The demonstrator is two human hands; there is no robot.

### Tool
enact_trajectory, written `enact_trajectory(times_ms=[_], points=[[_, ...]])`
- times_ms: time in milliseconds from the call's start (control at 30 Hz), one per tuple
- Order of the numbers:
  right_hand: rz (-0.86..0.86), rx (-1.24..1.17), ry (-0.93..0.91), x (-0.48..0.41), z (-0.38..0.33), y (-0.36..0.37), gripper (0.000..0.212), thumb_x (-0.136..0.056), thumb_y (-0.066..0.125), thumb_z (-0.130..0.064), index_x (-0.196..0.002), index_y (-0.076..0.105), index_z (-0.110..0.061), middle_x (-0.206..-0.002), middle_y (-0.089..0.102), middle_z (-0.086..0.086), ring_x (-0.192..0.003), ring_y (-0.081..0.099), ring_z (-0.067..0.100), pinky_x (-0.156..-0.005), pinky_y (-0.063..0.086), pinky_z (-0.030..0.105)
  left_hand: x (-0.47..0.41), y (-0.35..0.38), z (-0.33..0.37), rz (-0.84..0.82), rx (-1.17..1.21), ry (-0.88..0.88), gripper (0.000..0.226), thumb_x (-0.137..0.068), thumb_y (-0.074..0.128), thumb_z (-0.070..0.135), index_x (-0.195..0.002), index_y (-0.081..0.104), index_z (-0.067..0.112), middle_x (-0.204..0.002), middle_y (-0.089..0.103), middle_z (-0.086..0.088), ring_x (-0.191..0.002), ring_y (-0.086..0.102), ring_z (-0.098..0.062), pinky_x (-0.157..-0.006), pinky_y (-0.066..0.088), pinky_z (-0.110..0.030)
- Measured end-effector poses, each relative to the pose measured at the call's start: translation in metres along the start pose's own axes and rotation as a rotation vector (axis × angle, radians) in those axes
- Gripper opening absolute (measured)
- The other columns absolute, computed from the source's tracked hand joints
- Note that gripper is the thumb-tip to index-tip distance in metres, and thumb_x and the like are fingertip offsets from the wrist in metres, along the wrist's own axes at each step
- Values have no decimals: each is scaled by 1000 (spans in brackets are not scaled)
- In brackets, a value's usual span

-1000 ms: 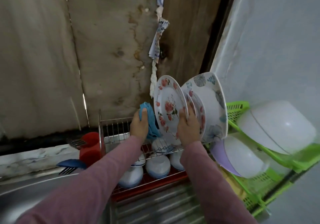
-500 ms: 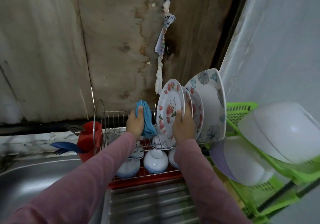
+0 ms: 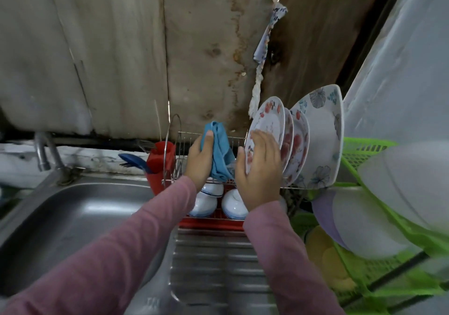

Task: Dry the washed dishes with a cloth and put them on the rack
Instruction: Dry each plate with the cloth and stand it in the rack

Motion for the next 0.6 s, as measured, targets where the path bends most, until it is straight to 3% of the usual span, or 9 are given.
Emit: enact_trajectory(times_ms=[100,233,367,467,600], points=[[-180,-143,128,23,-4,20,34,-99,52,-21,-129,56,-5,-126,61,11,-121,54,23,-105,44,37,24,-23,3,10,-18,32,33,-104,41,41,-107,64,18,-89,70,4,-80,68,-7,-69,53,-22],[-331,-293,232,62,-22,41,31,-101,48,-23,-127,58,-7,-121,62,6,-112,53,10,-96,40,24,59,-58,-6,12,-43,58,28,-104,41,36,-104,64,19,-87,68,0,-80,66,-14,-73,55,-29],[-462,-360,300,103,-42,69,29,-101,49,-22,-126,58,-9,-123,62,5,-116,55,17,-98,46,33,88,-96,-17,41,-75,67,25,-105,39,29,-104,63,21,-82,70,6,-78,67,-10,-70,54,-23],[-491,-438,343,128,-63,86,25,-100,51,-20,-120,60,-9,-112,61,-4,-108,57,15,-95,49,38,100,-133,-26,73,-102,29,28,-105,39,29,-107,63,15,-83,72,4,-78,68,-8,-68,54,-21],[-616,-512,415,160,-105,123,19,-100,52,-23,-117,59,-18,-110,66,-5,-103,62,13,-92,52,41,112,-199,-40,140,-147,-74,34,-103,43,39,-109,62,12,-84,71,3,-76,67,-10,-65,51,-20]])
Point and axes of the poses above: each hand's wrist, its own x-axis away from the middle knuckle, its own y-axis out of the palm, z = x × y, the point moved 10 cm from there along -x, towards the middle knuckle
